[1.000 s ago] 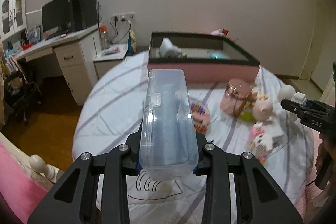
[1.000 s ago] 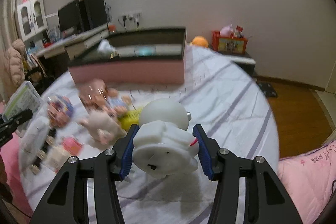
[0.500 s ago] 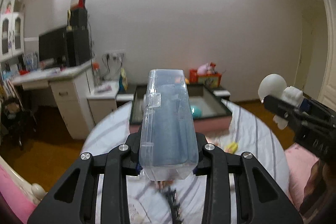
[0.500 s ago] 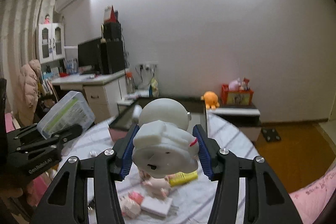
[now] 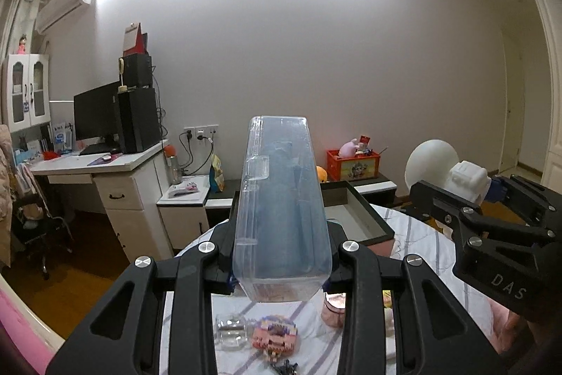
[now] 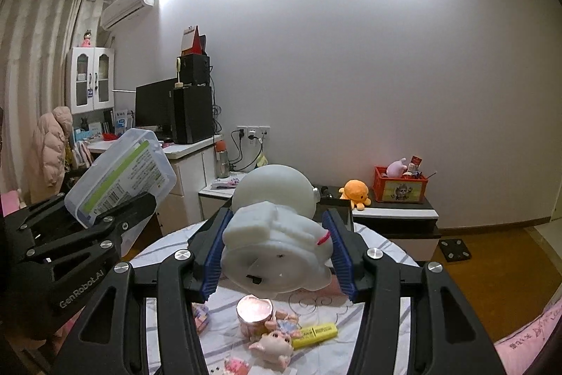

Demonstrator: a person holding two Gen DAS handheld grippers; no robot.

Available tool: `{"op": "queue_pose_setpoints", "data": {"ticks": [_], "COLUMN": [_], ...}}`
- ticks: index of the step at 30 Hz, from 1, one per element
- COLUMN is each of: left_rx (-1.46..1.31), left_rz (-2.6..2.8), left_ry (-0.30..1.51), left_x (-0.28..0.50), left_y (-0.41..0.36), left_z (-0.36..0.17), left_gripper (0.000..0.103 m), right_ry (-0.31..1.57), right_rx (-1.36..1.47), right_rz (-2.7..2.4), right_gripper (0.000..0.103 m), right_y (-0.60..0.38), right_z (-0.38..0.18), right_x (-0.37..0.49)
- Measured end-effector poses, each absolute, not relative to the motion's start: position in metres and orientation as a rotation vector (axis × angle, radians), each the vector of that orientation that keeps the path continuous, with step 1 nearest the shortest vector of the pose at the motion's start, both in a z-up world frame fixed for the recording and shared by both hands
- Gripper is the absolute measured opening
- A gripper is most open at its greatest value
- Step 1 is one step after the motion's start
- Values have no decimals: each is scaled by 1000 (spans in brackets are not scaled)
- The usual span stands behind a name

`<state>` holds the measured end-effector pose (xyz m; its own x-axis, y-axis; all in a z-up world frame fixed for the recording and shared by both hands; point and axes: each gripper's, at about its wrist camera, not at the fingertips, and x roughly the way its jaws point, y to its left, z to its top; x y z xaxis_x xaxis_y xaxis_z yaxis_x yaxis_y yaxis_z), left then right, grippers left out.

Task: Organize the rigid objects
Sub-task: 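Carry clear box and pig figurine into the pink tray and open both tools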

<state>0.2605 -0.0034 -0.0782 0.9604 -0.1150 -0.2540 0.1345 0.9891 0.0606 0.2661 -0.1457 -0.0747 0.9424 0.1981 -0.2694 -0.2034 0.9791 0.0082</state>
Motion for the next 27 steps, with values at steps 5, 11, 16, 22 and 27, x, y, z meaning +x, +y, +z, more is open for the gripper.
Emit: {"op": "queue_pose_setpoints", "data": {"ticks": [5, 11, 16, 22, 27], "left_rx": [88, 101, 89, 110, 121], "left_rz": [-130, -192, -250, -267, -262], "left_ry": [249, 292, 395, 568, 665], "left_x": [284, 335, 397, 465, 494], "left_y": [-9, -14, -19, -28, -32], "left_z": [-77, -83, -101, -140, -170], "left_gripper": [33, 33, 33, 33, 33], "right_ry": [279, 324, 396, 555, 650], "right_rx": [-23, -61, -88, -96, -131], "right_rz": [205, 199, 179, 161, 126], "right_gripper": [54, 54, 54, 54, 54], "right_y": [-147, -149, -159, -172, -174], "right_z": [-75, -80, -97, -136, -171], "right_x": [286, 333, 386, 448, 481]}}
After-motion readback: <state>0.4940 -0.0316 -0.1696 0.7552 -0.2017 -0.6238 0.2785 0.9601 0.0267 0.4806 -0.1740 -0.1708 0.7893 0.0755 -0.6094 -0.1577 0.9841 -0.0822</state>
